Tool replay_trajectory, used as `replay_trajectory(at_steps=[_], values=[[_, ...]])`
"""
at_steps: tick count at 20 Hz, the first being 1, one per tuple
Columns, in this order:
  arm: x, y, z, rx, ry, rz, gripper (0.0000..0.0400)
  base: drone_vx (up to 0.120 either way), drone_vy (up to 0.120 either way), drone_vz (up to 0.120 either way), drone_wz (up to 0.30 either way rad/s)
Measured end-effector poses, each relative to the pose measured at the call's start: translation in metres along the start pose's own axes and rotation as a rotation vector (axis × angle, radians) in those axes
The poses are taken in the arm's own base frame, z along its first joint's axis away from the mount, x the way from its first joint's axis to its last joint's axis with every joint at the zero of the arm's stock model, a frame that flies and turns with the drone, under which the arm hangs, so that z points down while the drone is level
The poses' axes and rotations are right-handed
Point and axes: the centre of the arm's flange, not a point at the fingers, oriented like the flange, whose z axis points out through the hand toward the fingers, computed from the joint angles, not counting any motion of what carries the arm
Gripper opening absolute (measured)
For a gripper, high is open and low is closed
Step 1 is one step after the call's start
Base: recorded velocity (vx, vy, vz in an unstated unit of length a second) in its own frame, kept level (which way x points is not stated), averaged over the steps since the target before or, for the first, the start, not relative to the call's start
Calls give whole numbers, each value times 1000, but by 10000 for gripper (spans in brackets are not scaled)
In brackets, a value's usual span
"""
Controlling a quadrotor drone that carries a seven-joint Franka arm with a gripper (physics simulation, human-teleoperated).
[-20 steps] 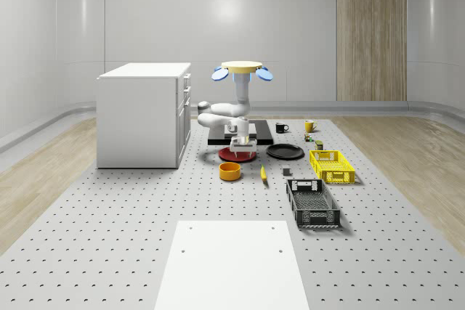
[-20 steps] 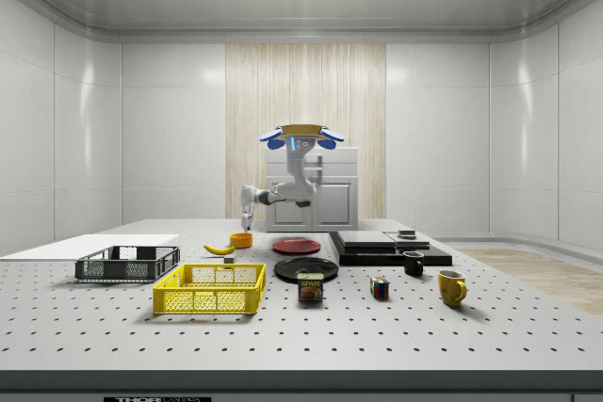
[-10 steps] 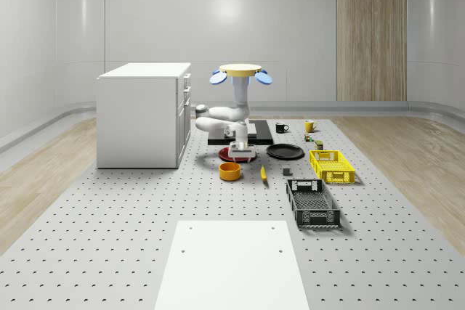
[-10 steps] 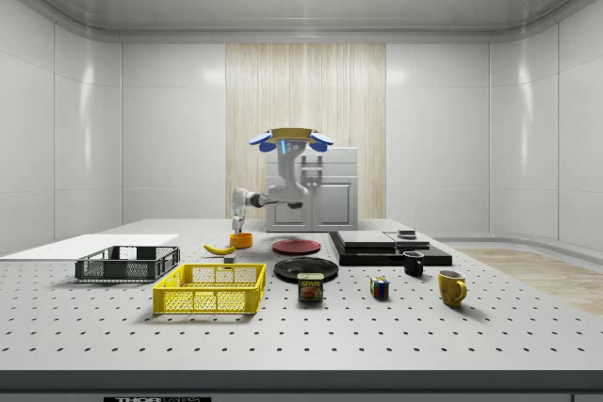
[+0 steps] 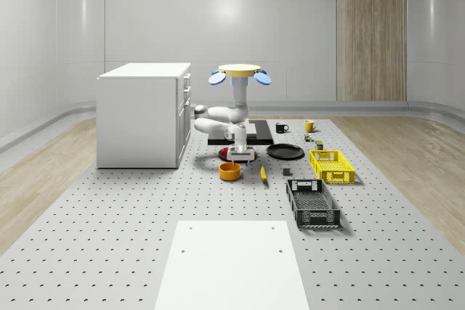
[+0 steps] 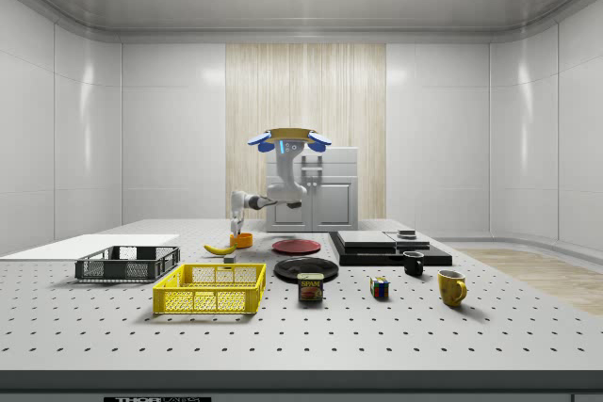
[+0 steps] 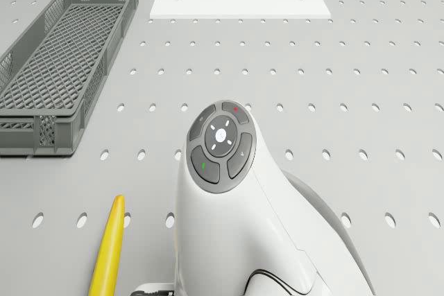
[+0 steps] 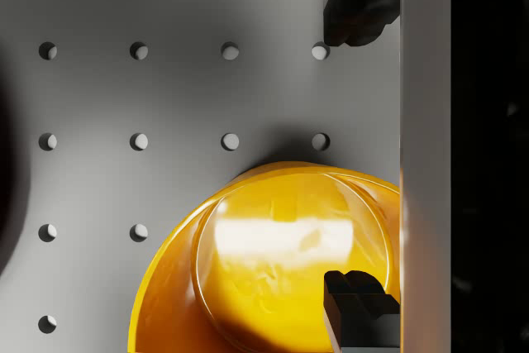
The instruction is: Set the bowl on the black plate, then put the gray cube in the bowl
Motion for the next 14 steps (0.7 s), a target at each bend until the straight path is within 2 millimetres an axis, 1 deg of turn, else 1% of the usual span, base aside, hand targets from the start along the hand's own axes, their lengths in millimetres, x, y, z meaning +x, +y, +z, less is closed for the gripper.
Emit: replay_trajectory(at_steps=[9, 14], values=[[6, 6, 20, 0, 0, 0, 400, 0, 0, 0, 0], [7, 7, 26, 0, 0, 0, 400, 0, 0, 0, 0]])
